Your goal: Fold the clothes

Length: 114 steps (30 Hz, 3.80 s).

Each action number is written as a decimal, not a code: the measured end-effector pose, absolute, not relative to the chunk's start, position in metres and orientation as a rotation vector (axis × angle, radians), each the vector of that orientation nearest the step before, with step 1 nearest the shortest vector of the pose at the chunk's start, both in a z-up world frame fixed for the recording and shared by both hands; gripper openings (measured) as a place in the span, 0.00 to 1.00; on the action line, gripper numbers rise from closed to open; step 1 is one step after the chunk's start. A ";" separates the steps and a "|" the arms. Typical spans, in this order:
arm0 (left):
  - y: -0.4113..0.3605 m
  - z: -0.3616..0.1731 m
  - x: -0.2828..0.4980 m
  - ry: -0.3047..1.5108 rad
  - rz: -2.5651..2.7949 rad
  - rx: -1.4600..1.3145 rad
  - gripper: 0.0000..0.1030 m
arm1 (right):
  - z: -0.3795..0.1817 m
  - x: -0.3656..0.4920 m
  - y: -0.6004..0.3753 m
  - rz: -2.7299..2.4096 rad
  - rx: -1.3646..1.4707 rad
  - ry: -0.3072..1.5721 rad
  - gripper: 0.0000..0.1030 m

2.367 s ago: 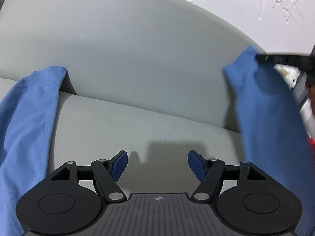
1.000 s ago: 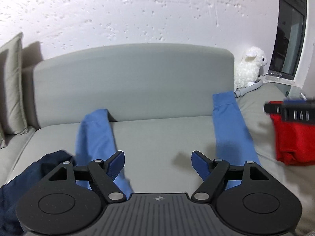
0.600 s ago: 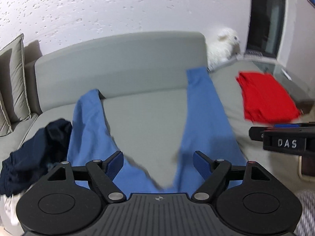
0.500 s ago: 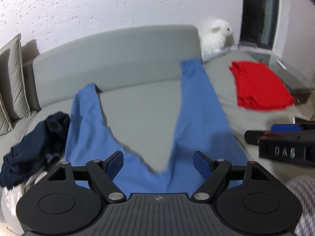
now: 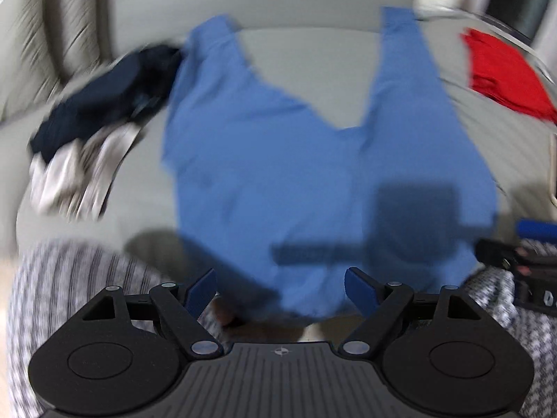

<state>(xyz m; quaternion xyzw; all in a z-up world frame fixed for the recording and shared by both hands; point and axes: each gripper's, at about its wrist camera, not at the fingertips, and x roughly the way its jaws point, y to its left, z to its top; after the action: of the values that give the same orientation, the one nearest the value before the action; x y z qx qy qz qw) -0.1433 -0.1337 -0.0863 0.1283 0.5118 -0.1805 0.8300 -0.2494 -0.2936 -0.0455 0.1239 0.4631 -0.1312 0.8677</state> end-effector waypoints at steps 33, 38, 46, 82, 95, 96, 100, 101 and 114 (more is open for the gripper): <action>-0.167 -0.128 -0.108 1.065 -0.601 0.230 0.47 | -0.107 -0.173 -0.266 -0.029 0.171 1.089 0.12; -0.174 -0.139 -0.106 1.111 -0.595 0.281 0.55 | -0.119 -0.170 -0.270 -0.051 0.156 1.117 0.03; -0.156 -0.124 -0.116 1.208 -0.534 0.319 0.66 | -0.117 -0.189 -0.291 -0.166 0.254 1.244 0.19; -0.108 -0.061 -0.136 0.937 -0.479 0.242 0.91 | -0.024 -0.276 -0.305 -0.301 0.183 0.816 0.67; -0.113 -0.068 -0.137 0.850 -0.528 0.300 0.91 | -0.033 -0.273 -0.321 -0.290 0.107 0.805 0.67; -0.113 -0.068 -0.136 0.848 -0.526 0.301 0.91 | -0.036 -0.274 -0.321 -0.295 0.110 0.809 0.67; -0.115 -0.071 -0.132 0.864 -0.514 0.312 0.92 | -0.039 -0.274 -0.317 -0.289 0.086 0.813 0.67; -0.116 -0.071 -0.133 0.862 -0.513 0.314 0.92 | -0.039 -0.273 -0.317 -0.284 0.086 0.812 0.67; -0.126 -0.073 -0.137 0.862 -0.514 0.360 0.93 | -0.045 -0.272 -0.322 -0.268 0.122 0.827 0.67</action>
<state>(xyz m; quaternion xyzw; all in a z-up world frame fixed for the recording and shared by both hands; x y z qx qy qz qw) -0.1372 -0.1259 -0.0732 0.1716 0.4109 -0.2450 0.8612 -0.2724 -0.3222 -0.0450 0.0591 0.4005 -0.1299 0.9051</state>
